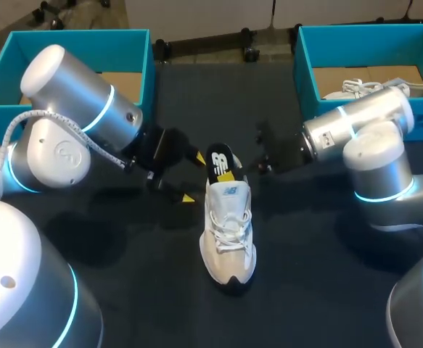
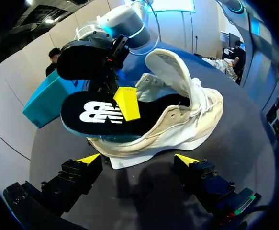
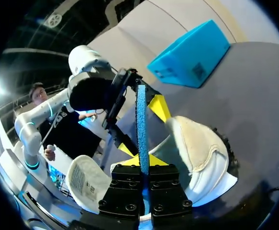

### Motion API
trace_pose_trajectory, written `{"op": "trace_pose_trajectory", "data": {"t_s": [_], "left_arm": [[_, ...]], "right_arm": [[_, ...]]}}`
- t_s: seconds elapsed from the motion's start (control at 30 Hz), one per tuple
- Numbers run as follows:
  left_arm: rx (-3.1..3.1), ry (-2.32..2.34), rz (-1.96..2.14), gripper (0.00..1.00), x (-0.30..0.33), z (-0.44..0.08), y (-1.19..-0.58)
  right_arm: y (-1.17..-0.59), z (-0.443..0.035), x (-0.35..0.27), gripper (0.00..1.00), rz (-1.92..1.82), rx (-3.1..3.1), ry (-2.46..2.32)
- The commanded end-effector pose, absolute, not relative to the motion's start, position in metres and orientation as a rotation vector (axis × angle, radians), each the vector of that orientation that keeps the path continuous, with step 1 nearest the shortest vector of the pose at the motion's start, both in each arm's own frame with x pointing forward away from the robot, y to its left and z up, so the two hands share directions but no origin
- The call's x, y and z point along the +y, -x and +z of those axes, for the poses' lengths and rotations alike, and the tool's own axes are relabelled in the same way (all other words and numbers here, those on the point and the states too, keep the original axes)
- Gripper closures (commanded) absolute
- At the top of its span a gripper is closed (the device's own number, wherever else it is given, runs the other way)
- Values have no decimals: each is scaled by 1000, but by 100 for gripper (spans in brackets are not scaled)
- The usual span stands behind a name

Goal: Take the shoe out of the shoebox, open the shoe tongue, remove and reinsert the insole, then place the shoe into the shoebox

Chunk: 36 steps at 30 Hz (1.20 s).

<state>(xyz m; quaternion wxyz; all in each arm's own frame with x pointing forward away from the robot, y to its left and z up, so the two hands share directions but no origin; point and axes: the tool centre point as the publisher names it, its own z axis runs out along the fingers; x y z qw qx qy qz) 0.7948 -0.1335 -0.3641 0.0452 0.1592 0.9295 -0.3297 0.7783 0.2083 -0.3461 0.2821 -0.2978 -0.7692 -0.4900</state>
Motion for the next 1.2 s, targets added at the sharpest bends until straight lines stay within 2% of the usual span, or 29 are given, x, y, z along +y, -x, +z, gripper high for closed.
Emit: {"op": "trace_pose_trajectory", "data": {"t_s": [0.03,0.3,0.37,0.43,0.47,0.53,0.8,1.0,1.03,1.1,1.2], "left_arm": [[2843,-488,-1004,0,-135,-365,-795],[2851,-487,-1007,0,-135,-367,-794],[2852,-488,-1007,0,-135,-367,-794],[2852,-488,-1007,0,-135,-367,-794],[2851,-490,-1008,0,-136,-367,-794],[2849,-490,-1007,0,-136,-367,-794],[2846,-483,-1009,0,-134,-367,-792],[2847,-481,-1011,0,-133,-367,-791],[2847,-481,-1012,0,-133,-367,-790],[2848,-481,-1010,0,-132,-367,-790],[2849,-479,-1010,0,-131,-367,-790]], "right_arm": [[-769,-349,209,100,-1300,-2047,816],[-763,-353,207,100,-1285,-2037,848],[-765,-350,207,92,-1295,-2054,847],[-765,-349,207,89,-1297,-2057,846],[-768,-344,207,76,-1305,-2084,839],[-770,-339,207,73,-1309,-2096,835],[-776,-331,207,71,-1313,-2127,818],[-785,-332,207,75,-1314,-2139,806],[-786,-333,207,79,-1314,-2139,805],[-788,-335,208,100,-1309,-2136,802],[-788,-338,208,100,-1298,-2131,801]]}}
